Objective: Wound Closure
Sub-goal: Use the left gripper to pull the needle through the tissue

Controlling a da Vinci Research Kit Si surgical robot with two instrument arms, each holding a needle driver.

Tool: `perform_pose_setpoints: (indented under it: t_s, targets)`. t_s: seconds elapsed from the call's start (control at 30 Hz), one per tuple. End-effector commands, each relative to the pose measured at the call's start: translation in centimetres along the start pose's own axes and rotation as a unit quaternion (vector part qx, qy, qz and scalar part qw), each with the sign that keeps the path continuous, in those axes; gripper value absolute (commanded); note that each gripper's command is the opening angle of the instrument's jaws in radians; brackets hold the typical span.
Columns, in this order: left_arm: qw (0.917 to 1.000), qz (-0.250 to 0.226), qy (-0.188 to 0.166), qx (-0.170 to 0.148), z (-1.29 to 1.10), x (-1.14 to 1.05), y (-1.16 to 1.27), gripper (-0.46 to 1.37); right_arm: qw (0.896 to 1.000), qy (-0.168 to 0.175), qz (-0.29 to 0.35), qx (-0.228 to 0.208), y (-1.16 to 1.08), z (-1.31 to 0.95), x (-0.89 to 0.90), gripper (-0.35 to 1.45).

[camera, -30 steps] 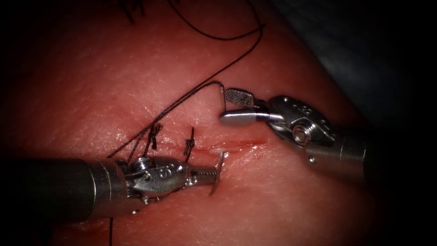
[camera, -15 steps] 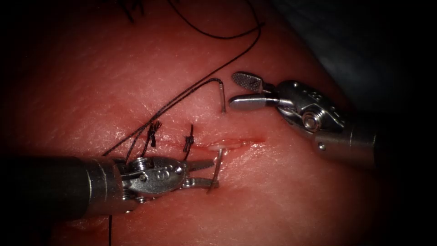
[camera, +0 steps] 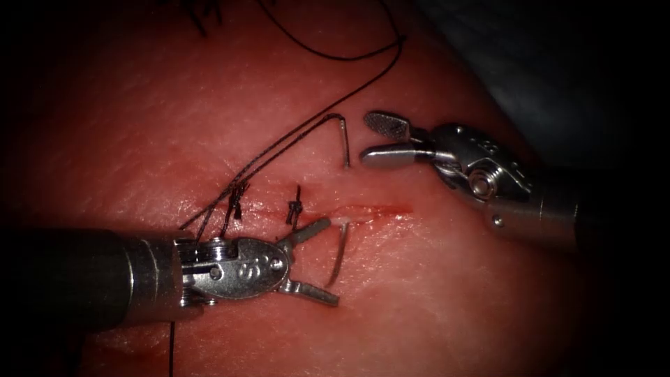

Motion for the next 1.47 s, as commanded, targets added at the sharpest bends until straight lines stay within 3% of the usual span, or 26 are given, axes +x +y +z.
perform_pose_setpoints:
  t_s: [0.03, 0.23, 0.4, 0.57, 0.7, 0.77, 0.9, 1.47]
  targets:
    - [0.9999, 0.007, 0.011, -0.009, 0.02, -0.02, -0.03, 1.03, 1.000, 0.000, 0.000, 0.001, -0.01, -0.02, 0.00, 0.85]
    - [0.9953, 0.036, 0.077, -0.046, 0.08, -0.07, -0.16, 1.00, 1.000, -0.002, -0.002, 0.005, -0.03, -0.08, -0.03, 0.76]
    - [0.9913, 0.054, 0.101, -0.064, 0.15, -0.06, -0.18, 0.95, 1.000, -0.003, -0.003, 0.006, -0.04, -0.11, -0.06, 0.72]
    - [0.9887, 0.059, 0.114, -0.077, 0.24, -0.02, -0.18, 0.74, 1.000, -0.003, -0.004, 0.006, -0.03, -0.12, -0.07, 0.67]
    - [0.9889, 0.027, 0.121, -0.082, 0.28, 0.00, -0.18, 0.37, 1.000, -0.003, -0.005, 0.006, -0.02, -0.12, -0.10, 0.65]
    - [0.9902, 0.006, 0.117, -0.077, 0.25, -0.01, -0.18, -0.35, 1.000, -0.004, -0.006, 0.007, -0.03, -0.13, -0.12, 0.64]
    - [0.9930, -0.025, 0.099, -0.060, 0.17, -0.04, -0.20, -0.35, 1.000, -0.004, -0.008, 0.009, -0.04, -0.16, -0.14, 0.60]
    - [0.9936, -0.014, 0.097, -0.057, 0.12, -0.06, -0.25, -0.35, 1.000, -0.004, -0.007, 0.009, -0.07, -0.16, -0.14, 0.54]
